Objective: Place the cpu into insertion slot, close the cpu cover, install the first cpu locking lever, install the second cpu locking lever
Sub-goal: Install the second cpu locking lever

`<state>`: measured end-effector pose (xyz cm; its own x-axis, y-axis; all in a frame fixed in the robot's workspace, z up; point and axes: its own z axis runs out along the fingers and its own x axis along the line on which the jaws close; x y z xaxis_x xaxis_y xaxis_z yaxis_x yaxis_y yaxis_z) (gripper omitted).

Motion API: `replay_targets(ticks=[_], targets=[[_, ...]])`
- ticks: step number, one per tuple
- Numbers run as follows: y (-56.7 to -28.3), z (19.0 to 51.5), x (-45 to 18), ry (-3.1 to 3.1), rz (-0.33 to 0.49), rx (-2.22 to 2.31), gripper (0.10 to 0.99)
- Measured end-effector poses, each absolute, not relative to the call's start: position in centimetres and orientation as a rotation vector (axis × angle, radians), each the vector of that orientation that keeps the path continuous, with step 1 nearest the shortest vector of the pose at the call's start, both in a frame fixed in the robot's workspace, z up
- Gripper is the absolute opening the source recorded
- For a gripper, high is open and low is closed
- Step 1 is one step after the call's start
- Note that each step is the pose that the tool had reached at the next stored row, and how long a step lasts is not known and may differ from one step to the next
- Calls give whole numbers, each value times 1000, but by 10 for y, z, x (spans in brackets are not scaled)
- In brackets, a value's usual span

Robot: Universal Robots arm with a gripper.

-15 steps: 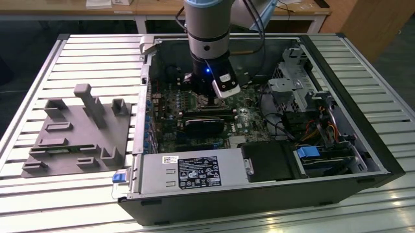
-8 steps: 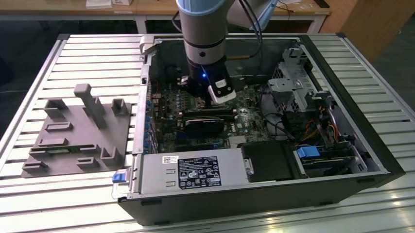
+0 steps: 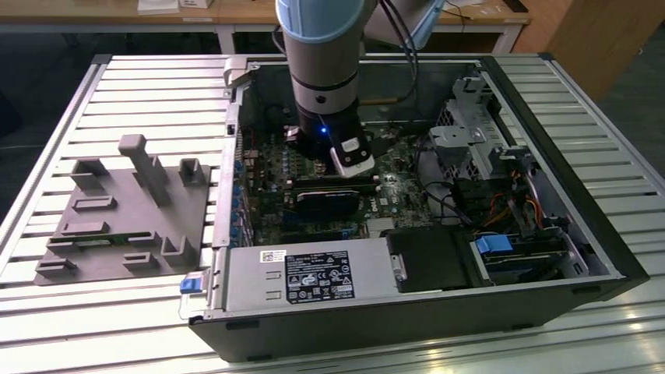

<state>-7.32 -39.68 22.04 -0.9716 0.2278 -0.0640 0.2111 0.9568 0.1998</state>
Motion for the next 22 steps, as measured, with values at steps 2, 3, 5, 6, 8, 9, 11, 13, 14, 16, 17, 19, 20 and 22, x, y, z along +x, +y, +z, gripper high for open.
replay_targets(ticks=[2,3,5,6,8,9,11,13,14,16,17,19,20,22], targets=[[-399,220,-74,3021,321,341,102],[-400,219,-75,3021,334,342,102],[-402,218,-76,3019,359,343,102],[-403,218,-77,3019,369,343,102],[-406,217,-78,3018,386,344,102],[-407,216,-79,3018,395,344,102],[-409,215,-81,3017,412,345,102],[-412,214,-83,3015,429,345,102],[-413,213,-84,3015,439,345,102],[-415,212,-86,3013,458,345,102],[-415,211,-87,3013,467,345,102],[-416,209,-88,3012,482,345,102],[-416,209,-88,3011,488,345,102],[-416,206,-89,3010,498,344,102]])
